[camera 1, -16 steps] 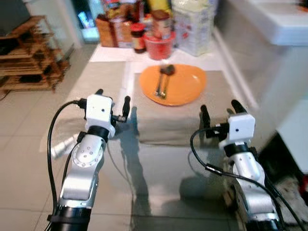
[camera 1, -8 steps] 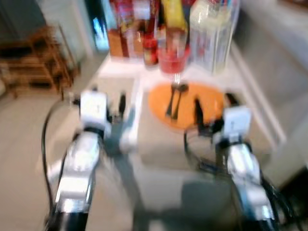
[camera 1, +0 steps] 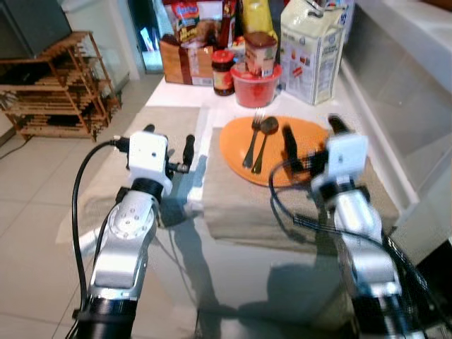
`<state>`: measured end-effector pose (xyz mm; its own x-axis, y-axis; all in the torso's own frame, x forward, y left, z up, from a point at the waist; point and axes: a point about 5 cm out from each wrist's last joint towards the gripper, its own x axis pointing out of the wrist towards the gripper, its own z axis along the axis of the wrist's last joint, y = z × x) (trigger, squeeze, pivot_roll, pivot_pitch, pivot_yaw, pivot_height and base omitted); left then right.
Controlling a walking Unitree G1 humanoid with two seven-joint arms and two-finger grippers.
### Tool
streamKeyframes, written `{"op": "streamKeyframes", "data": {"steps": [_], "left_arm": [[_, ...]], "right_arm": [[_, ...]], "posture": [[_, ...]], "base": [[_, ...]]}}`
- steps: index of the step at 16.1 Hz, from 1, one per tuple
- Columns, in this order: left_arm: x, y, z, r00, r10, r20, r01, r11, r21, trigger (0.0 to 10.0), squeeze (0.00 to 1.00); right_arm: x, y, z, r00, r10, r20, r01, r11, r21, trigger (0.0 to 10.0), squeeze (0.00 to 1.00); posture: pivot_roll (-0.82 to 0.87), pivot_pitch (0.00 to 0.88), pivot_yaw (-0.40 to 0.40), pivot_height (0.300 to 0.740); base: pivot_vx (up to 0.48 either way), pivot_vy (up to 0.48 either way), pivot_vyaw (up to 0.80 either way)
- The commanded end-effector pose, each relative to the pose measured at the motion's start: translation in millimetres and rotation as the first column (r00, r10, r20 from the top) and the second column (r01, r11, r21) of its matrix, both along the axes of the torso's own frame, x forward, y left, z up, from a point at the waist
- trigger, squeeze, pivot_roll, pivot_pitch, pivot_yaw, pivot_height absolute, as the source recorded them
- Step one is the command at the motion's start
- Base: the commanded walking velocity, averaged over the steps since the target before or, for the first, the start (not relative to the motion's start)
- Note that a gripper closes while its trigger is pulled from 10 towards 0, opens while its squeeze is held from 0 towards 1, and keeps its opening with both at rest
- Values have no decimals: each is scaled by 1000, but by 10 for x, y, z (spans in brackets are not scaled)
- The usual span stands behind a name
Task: Setting the table
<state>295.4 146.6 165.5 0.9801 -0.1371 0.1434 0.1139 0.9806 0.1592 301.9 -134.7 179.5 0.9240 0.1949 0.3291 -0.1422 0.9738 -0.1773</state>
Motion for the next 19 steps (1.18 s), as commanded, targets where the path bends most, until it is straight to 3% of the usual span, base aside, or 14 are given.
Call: {"op": "streamKeyframes", "data": {"steps": [1,3,5,8,10,12,14,16,19], "left_arm": [[15,21,-1,1000,6,-14,-6,1000,0,10000,0],[13,43,-8,1000,14,-23,-14,1000,-6,10000,0],[24,67,-14,999,20,-39,-20,1000,2,10000,0],[68,72,-28,996,17,-86,-17,1000,-4,10000,0],[123,101,66,997,1,-74,-1,1000,-9,10000,0],[184,118,144,998,-6,-66,4,1000,-18,10000,0],[307,138,224,998,-9,-59,8,1000,-24,10000,0],[389,115,260,998,-28,-52,26,999,-35,10000,0],[657,-16,393,992,-108,-69,103,992,-72,10000,0]], "right_arm": [[38,17,30,1000,8,-23,-7,1000,15,10000,0],[203,20,138,997,-31,-76,37,996,83,10000,0],[437,126,331,991,-48,-121,62,991,121,10000,0],[495,156,446,997,-32,-67,37,997,73,10000,0],[310,39,236,998,-49,-51,49,999,-2,10000,0],[130,-10,119,997,-67,-40,66,998,-17,10000,0],[-193,-27,-73,998,-55,-35,53,997,-52,10000,0],[-386,-102,-115,998,-68,-15,66,995,-69,10000,0],[-714,-356,-166,992,-125,-20,121,985,-119,10000,0]], "posture": [[-99,0,68,736],[-90,0,69,736],[-85,0,72,736],[-68,0,61,736],[-71,0,70,736],[-84,0,80,736],[-134,0,101,736],[-172,0,112,736],[-237,0,133,736]], "base": [[0,0,0],[0,0,0],[0,0,0],[0,0,0],[0,0,0],[0,0,0],[0,0,0],[0,0,0],[0,0,0]]}}
